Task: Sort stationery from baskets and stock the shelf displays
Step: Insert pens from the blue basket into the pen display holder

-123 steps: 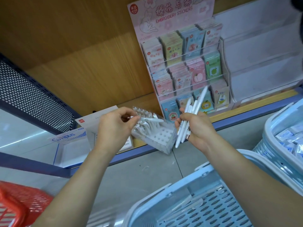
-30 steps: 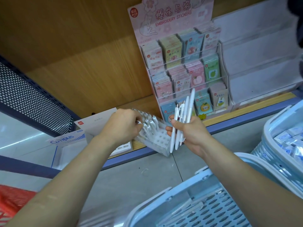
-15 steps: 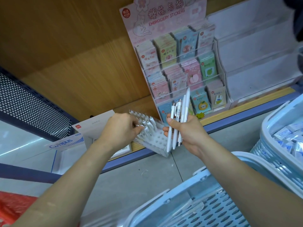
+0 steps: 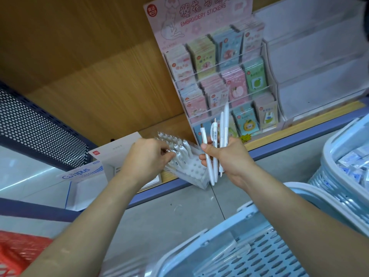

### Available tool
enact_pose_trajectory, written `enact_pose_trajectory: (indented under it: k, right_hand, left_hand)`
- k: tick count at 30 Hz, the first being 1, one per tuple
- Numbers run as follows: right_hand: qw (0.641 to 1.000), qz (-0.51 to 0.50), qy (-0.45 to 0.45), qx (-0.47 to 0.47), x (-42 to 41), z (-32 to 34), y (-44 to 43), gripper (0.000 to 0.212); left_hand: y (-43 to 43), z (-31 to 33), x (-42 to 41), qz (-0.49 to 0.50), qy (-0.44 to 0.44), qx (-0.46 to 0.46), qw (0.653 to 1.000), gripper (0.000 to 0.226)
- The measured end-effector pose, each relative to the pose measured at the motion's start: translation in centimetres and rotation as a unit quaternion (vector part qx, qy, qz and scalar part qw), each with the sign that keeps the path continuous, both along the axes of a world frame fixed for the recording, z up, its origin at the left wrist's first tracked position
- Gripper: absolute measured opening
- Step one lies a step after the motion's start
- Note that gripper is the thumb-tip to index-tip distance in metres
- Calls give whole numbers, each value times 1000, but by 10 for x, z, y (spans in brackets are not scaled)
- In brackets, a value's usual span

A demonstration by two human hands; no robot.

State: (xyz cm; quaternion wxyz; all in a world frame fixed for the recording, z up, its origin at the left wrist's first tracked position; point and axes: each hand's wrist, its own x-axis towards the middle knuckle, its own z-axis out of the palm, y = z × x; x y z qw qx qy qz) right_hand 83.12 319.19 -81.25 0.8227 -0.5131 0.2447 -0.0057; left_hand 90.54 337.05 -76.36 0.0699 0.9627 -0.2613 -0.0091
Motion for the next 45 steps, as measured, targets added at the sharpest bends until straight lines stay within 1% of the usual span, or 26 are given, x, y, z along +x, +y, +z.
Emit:
enact_pose_trajectory:
  k: [4, 7, 9, 12, 14, 19, 30, 35, 40, 42, 45]
  right_hand:
    - [1000, 2, 2, -20, 0, -1, 0, 12]
    - [1000, 3, 3, -26, 0, -1, 0, 12]
    - [1000, 2, 3, -24, 0, -1, 0, 12]
    - [1000, 3, 6, -23, 0, 0, 0, 12]
    - [1000, 6, 7, -26, 0, 0, 0, 12]
    - [1000, 10, 2, -24, 0, 0, 1, 15]
    - [999, 17, 15, -36, 1, -2, -1, 16]
    - [998, 17, 28, -58, 0, -2, -1, 15]
    - [994, 12, 46, -96, 1, -5, -1, 17]
    - [992, 13, 49, -114, 2, -8, -2, 19]
    - [986, 34, 54, -154, 4, -13, -1, 11]
  left_hand:
    - [4, 0, -1, 26, 1, -23, 999, 23]
    - [4, -2, -2, 23, -6, -29, 999, 23]
    - [3, -4, -3, 8, -13, -14, 1000, 25]
    - [1, -5, -6, -43, -30, 11, 999, 30]
    - [-2, -4, -9, -66, -27, 17, 997, 29]
    - [-1, -5, -11, -53, 6, -40, 998, 23]
    - [7, -1, -8, -58, -15, -51, 997, 16]
    - [4, 0, -9, -73, -18, -28, 997, 17]
    - [5, 2, -7, -69, -25, -44, 996, 14]
    - [5, 0, -7, -72, -18, -32, 997, 16]
    - [4, -7, -8, -73, -6, -22, 997, 18]
